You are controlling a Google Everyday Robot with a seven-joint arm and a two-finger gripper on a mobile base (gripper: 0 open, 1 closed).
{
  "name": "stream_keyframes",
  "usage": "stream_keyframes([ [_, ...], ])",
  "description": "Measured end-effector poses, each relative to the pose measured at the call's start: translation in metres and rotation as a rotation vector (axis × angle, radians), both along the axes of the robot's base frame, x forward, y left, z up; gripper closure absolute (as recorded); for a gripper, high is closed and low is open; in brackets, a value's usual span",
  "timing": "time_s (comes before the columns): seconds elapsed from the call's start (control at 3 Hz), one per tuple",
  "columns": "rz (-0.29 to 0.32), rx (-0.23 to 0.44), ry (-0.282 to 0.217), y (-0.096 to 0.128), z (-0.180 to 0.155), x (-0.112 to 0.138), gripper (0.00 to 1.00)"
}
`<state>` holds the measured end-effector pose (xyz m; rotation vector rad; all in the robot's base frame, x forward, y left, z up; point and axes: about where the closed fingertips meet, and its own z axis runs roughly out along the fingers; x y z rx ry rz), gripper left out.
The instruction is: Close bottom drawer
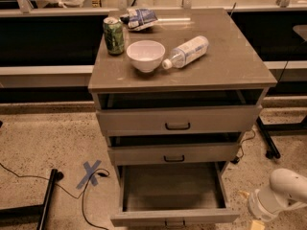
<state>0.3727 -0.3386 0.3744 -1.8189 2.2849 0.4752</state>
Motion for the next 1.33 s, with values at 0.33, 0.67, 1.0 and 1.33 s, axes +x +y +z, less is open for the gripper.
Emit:
stream_keyframes([
  [0.33,0.040,0.017,0.049,0.004,-0.026,0.000,0.00],
  [0.67,0.058,0.040,0.133,0.016,-0.085,-0.024,0.18],
  [1.0,0.050,0.087,0.153,0.030,-0.152,-0.044,0.50],
  [1.33,0.042,0.117,0.142,0.040,-0.178,-0.047,0.73],
])
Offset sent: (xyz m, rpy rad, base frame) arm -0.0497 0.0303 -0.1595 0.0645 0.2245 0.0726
